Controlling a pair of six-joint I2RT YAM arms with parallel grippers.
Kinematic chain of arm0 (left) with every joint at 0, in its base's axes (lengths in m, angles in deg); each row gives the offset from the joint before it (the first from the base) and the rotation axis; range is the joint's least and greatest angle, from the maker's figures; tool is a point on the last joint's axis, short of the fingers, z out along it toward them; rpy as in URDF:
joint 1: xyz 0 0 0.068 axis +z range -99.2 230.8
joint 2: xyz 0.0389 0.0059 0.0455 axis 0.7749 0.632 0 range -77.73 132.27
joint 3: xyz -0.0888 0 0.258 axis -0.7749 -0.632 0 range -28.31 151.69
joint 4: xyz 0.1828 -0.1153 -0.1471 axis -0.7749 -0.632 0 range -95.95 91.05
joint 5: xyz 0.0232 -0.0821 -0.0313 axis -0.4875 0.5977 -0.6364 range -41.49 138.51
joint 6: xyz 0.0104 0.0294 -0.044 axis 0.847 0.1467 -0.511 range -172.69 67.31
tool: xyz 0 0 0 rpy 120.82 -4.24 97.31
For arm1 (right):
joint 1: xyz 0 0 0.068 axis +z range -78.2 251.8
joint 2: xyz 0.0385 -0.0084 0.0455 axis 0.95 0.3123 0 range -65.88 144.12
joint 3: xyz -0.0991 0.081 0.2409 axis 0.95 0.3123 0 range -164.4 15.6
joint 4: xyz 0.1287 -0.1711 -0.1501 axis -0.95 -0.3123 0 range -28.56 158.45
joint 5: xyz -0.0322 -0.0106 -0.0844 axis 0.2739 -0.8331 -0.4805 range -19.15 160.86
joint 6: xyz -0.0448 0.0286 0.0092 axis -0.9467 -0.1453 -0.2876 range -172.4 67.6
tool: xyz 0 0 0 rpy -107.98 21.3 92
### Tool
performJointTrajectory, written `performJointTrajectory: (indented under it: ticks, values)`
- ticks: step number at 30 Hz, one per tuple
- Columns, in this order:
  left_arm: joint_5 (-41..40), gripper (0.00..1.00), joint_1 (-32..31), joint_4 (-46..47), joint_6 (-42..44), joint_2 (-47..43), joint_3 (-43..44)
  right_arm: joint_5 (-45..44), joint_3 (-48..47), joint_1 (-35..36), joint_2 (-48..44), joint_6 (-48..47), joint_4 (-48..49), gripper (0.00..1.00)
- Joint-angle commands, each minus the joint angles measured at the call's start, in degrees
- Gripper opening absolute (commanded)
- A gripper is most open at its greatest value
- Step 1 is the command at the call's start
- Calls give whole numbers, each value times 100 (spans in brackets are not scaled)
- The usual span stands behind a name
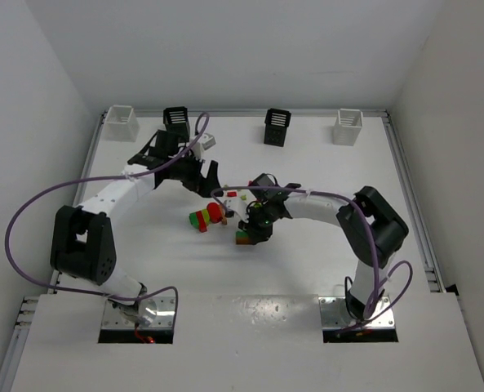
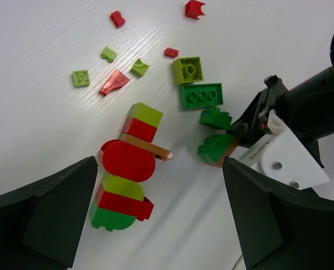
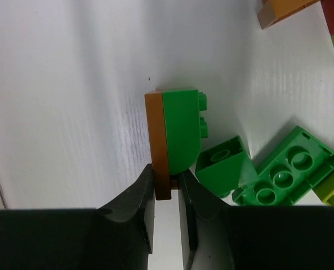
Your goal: Sort the legos into containers by color
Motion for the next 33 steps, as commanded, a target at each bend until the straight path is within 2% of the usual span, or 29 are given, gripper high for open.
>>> performJointTrajectory:
  ticks: [1, 6, 10, 17, 25, 26, 29, 33]
  values:
    - [673, 100, 61, -137, 96, 143, 176, -77, 45, 45, -402, -54, -20, 0]
    - [2051, 90, -8, -208, -149, 566, 238, -560, 81, -8, -1360, -107, -124, 0]
    - [2555, 90, -386, -208, -413, 769, 299, -561, -96, 45, -1589, -107, -205, 0]
    - [2801, 90, -870, -155, -589, 970, 431, -560, 124, 98, -2055, -63, 103, 0]
    - [2925, 90, -1028, -155, -589, 1137, 378, -745, 185, 98, -2126, -239, 156, 0]
    - [2986, 86, -1028, -155, -589, 1138, 378, -745, 185, 150, -2178, -239, 156, 0]
    - [2986, 83, -1028, -155, -589, 1190, 318, -850, 238, 151, -2239, -300, 209, 0]
    - [2986, 84, -1028, -15, -650, 1190, 255, -799, 238, 212, -2301, -300, 209, 0]
